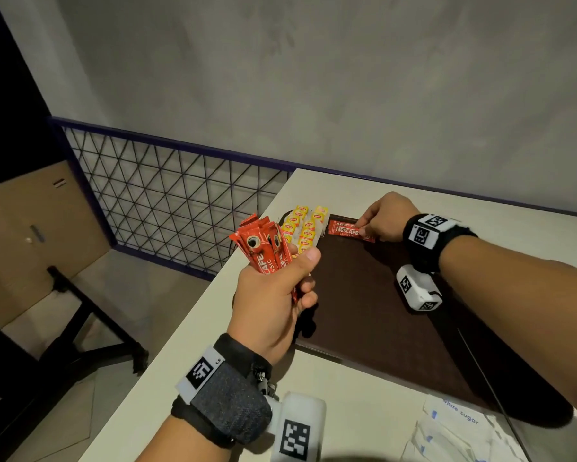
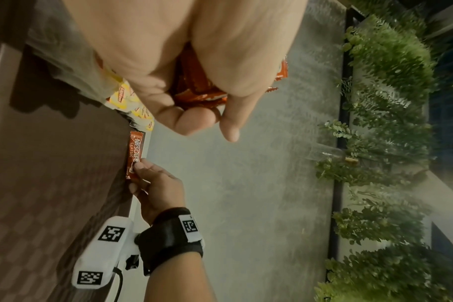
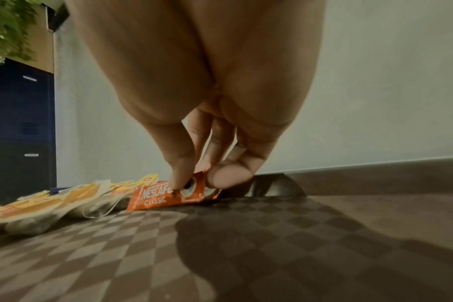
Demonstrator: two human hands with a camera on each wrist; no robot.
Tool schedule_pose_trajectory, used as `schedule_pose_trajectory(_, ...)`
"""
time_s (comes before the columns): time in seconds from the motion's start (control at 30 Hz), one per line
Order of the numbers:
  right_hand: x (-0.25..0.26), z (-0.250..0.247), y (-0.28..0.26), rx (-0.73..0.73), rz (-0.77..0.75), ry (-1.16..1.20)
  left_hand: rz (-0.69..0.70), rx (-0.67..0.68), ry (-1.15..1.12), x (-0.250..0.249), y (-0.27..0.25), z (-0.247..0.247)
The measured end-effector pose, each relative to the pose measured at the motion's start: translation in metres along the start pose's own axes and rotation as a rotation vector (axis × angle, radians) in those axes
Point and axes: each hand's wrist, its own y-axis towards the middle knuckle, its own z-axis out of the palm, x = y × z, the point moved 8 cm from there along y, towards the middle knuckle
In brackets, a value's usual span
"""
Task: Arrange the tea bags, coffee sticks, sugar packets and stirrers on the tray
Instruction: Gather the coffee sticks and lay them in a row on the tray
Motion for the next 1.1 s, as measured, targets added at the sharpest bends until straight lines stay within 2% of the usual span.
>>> schedule_pose_trajectory(0.43,0.002,0.002,0.006,-0.026,0.017,-0.13,-0.019,0.02,0.01,0.003,-0.004,0.005)
schedule_pose_trajectory(0.87,0.012,0.004,0.007,-0.015,-0.012,-0.137,-0.074,-0.008,-0.003,0.006,-0.005,0.005)
schedule_pose_trajectory(0.97,0.018,-0.001,0.0,-0.034,-0.021,-0.113,-0.112,-0.013,-0.019,0.008,-0.005,0.006)
schedule_pose_trajectory(1.1,0.044,-0.015,-0.026,-0.028,-0.112,0.053,-0.228,-0.009,-0.112,0.013,-0.008,0.007)
